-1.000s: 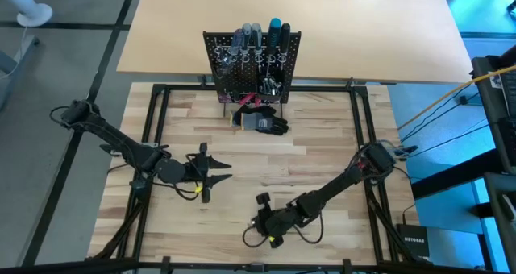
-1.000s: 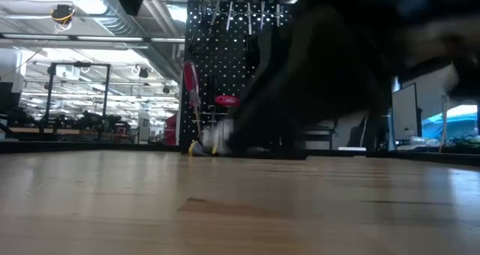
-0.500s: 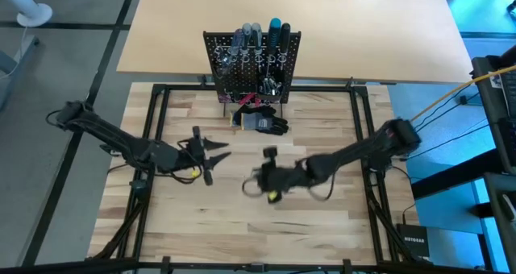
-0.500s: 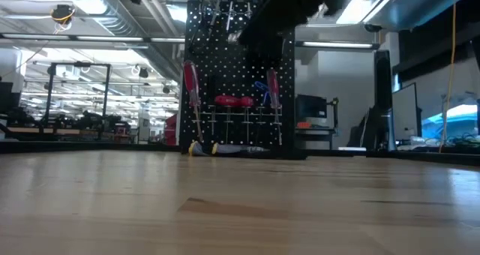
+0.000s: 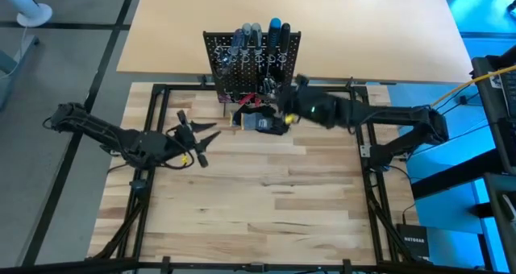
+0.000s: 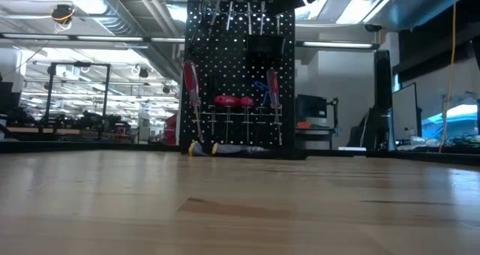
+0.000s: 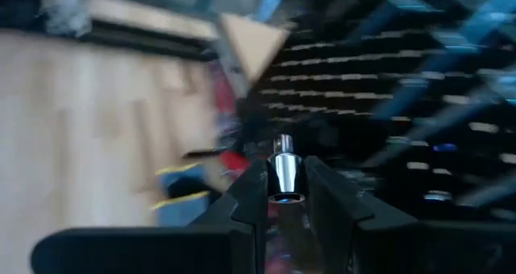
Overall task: Hang tools onto peg board
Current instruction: Put the socket into the pegboard bin, then return to Home Position
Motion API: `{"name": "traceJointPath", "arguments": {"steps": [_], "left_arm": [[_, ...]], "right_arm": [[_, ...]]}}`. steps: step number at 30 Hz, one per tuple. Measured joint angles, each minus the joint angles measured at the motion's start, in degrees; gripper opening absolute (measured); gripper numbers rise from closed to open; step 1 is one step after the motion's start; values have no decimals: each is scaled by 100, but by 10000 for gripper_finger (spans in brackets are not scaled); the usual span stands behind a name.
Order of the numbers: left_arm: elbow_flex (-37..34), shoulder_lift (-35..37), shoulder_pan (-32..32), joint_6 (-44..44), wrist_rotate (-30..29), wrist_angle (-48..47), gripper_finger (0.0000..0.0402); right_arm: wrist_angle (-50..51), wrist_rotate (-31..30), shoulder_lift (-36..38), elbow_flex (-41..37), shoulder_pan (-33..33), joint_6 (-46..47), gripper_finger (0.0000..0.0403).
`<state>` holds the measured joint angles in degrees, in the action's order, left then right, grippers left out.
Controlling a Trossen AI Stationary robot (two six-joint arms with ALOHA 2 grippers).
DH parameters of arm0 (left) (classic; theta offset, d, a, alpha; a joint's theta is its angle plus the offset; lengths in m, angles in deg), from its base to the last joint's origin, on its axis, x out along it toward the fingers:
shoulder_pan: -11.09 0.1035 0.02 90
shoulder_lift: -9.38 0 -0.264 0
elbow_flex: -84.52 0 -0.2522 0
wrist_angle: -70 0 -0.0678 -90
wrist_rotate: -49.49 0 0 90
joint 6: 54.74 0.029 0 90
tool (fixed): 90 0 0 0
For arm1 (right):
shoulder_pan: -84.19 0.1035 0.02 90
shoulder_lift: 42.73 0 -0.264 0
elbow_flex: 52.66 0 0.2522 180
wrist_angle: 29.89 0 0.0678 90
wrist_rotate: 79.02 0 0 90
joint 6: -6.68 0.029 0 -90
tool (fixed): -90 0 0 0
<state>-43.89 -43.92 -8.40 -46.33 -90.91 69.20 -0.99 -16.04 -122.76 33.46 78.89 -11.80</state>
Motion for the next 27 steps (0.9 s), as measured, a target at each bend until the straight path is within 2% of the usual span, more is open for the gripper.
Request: {"name": "traceJointPath", "arguments": {"steps": [5, 9, 16, 20, 23, 27], "left_arm": [[-2, 66, 492, 242, 10, -248, 116], [-2, 81, 828, 255, 275, -391, 116], [-2, 85, 1238, 361, 846, -390, 116], [-2, 85, 1501, 210, 1222, -390, 116], [-2, 85, 1596, -235, 1538, -593, 116], [-2, 111, 1581, -438, 1595, -798, 116]], "right_arm": [[-551, 412, 91, 2, -748, 103, 71], [-745, 926, 13, 2, -1192, 195, 71], [-769, 1137, -103, 2, -1399, 328, 78], [-760, 1140, -160, 2, -1385, 325, 119], [-762, 1140, -159, 2, -1384, 325, 158], [-592, 1147, 4, 3, -1384, 323, 195]]}}
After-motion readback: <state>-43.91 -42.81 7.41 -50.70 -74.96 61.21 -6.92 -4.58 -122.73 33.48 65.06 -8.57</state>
